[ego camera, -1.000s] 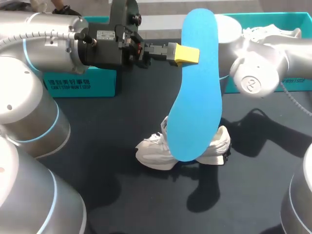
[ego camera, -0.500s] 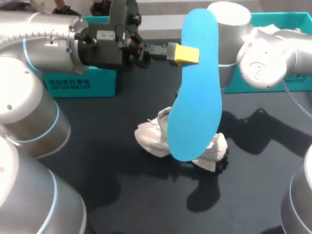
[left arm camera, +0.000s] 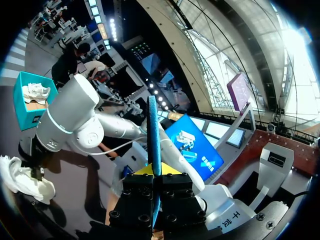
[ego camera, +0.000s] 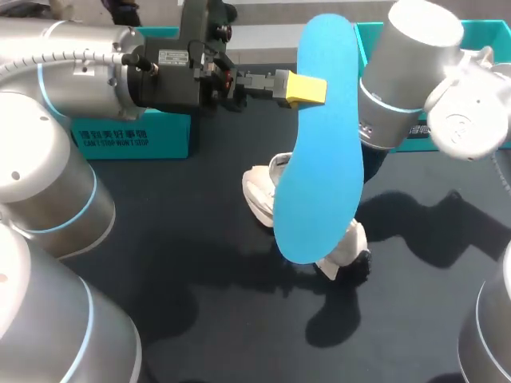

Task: Take the shoe out of the shoebox, open the shoe tongue, remove and reinsert the insole, then place the shoe into the shoebox

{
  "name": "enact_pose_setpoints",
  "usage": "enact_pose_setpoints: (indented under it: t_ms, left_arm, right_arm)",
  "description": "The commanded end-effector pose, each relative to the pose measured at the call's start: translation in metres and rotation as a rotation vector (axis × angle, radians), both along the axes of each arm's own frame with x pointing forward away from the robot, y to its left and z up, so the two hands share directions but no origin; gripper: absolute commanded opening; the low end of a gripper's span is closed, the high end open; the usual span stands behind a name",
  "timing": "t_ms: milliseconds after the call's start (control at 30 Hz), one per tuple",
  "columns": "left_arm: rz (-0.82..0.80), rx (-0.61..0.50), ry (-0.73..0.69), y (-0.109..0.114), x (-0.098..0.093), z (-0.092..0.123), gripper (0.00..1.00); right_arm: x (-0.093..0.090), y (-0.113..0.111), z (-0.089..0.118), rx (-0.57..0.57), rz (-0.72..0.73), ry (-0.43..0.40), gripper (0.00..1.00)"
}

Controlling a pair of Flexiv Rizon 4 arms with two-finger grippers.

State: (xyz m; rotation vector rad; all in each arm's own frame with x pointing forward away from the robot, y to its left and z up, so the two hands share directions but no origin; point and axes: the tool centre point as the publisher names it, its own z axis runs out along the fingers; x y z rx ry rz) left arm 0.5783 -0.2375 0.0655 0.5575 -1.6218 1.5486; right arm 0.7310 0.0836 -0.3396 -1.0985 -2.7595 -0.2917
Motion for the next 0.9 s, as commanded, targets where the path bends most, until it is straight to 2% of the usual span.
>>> enact_pose_setpoints:
  t_ms: [33,100,233,467,600,733,900]
  left_arm:
    - [0.001,-0.003,0.0,-0.001,-0.001,-0.001,0.0]
    - [0.001,-0.003,0.0,-0.001,-0.001,-0.001,0.0]
    - [0.001,-0.003,0.0,-0.001,-0.001,-0.001,0.0]
    - [0.001,-0.003,0.0,-0.001,-0.001,-0.001,0.0]
    - [0.001,-0.003,0.0,-0.001,-0.001,-0.001,0.0]
    - [0.001,-0.003,0.0,-0.001,-0.001,-0.001,0.0]
    - [0.001,-0.003,0.0,-0.001,-0.001,-0.001,0.0]
  right_arm:
    - [-0.006,-0.004,0.002,0.033,-0.011,-0.035,0.0]
    - [-0.006,-0.004,0.002,0.033,-0.011,-0.035,0.0]
    - [-0.008,-0.006,0.003,0.022,-0.216,-0.007,0.0]
    - [-0.016,-0.007,0.006,0.02,-0.425,0.003,0.0]
    - [-0.026,-0.002,0.004,0.044,-0.54,0.023,0.0]
    - [-0.032,0.011,-0.003,0.101,-0.54,0.03,0.0]
    - [-0.032,0.017,-0.012,0.099,-0.521,0.029,0.0]
